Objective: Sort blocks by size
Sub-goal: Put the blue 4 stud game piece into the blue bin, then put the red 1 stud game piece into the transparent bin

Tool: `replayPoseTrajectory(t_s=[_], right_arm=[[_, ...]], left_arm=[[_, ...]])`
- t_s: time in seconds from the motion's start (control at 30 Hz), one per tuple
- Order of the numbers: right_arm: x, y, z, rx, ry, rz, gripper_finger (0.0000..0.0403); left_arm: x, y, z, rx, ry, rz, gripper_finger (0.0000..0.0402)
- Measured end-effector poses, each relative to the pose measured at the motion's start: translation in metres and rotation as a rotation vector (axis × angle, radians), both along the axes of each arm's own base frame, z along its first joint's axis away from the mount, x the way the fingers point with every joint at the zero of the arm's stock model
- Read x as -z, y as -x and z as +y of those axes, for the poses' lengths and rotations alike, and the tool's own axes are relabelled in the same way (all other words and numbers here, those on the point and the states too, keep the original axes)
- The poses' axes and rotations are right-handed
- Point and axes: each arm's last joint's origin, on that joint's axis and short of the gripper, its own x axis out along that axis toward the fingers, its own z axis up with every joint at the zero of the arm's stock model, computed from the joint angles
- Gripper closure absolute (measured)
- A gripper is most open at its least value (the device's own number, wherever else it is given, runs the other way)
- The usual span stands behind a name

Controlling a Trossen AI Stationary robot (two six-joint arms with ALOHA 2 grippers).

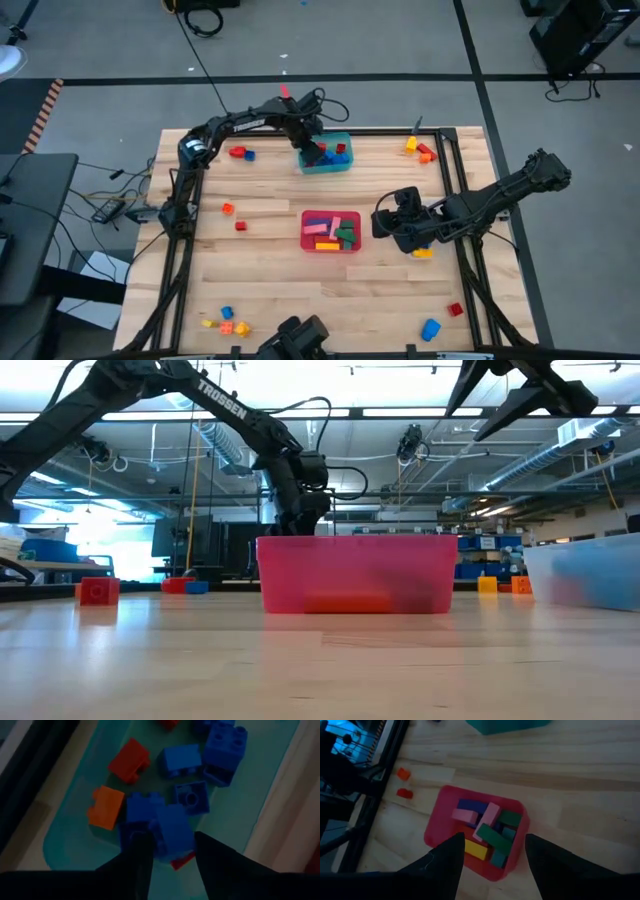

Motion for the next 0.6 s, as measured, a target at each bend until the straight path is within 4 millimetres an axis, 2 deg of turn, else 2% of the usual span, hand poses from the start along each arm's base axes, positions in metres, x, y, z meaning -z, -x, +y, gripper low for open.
replayPoseTrajectory(t_s=[0.13, 0.37, 0.5, 0.6], right_arm=[[0.000, -0.001, 0.000, 0.000, -0.002, -0.007, 0.0180], [0.000, -0.001, 0.000, 0.000, -0.003, -0.008, 0.0180], [0.000, -0.001, 0.000, 0.000, -0.002, -0.008, 0.0180], [0.000, -0.001, 0.000, 0.000, -0.002, -0.008, 0.0180]], left_arm=[[0.000, 0.000, 0.001, -0.002, 0.004, -0.013, 0.0234], [-0.001, -0.002, 0.002, -0.004, -0.006, -0.028, 0.0163], [-0.011, -0.003, 0.004, -0.004, -0.021, -0.041, 0.0140], [-0.027, 0.000, 0.008, 0.007, -0.038, -0.051, 0.0136]])
